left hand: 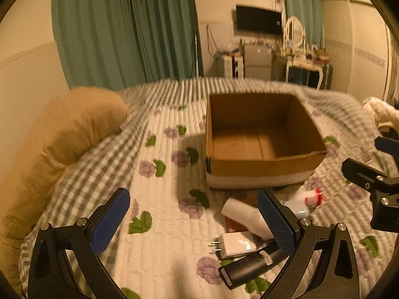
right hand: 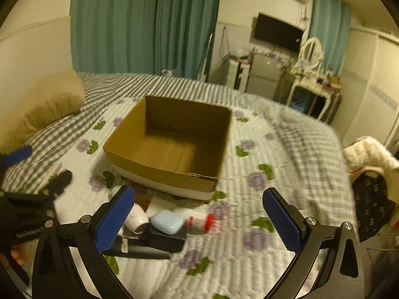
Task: Organize rigid objects
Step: 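Grasp the white hair dryer with left tool while right tool grasps the blue earbud case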
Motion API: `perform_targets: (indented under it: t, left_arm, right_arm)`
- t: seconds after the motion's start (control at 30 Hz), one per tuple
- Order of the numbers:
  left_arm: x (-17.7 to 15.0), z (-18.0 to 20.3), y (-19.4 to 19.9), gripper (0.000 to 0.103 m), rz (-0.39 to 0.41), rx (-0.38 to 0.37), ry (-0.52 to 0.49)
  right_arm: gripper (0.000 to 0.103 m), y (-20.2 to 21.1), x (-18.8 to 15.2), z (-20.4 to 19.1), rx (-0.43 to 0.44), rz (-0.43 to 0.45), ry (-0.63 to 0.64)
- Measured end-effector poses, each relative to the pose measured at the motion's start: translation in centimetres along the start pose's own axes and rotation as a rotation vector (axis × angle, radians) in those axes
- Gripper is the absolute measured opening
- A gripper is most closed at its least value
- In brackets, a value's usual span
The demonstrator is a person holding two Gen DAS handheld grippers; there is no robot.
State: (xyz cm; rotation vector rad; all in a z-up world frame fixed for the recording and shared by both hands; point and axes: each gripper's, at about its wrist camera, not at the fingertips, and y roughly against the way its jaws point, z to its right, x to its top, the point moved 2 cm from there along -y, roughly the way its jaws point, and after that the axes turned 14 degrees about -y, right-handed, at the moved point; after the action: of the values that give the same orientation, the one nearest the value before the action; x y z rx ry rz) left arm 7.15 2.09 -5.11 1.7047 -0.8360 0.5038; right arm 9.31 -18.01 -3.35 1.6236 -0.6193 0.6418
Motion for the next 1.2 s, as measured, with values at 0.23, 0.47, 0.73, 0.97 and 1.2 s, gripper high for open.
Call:
perform_targets:
  t: [0.23,0.47,0.73,0.97,1.2]
  left_arm:
    - [-2.0,0.3,-4.7,0.103,-0.128,-0.009,0.03]
    - [-2.7,1.8,-5.8,0.103,-0.175,-0.041,0.017]
    - [-1.8,4.5,-6.8,0.103,-0.195,-0.084,-0.015]
    - [-1.7,9.1,-9.0,0.095,-0.244,-0.174,-0.049]
    - [-1.7,10.4,-10.8,0.058,-0.264,-0.248,-0.036]
  right_arm:
    - [0.092,-9.7,-3.6,0.1,-0.012,-0.245,-0.043]
    - [0.067,-12.9,-5.9,-0.2,0.043,-0.351,-0.071]
    - [0.058,-9.1,-3.9,2.5,0.047,-0.253,-0.109]
    - [0.058,-7.3,-2.5,4.3,0.026,-0.192,-0.117]
    - [0.058,-7.5,-2.8,4.5,0.048,-0.201,-0.135]
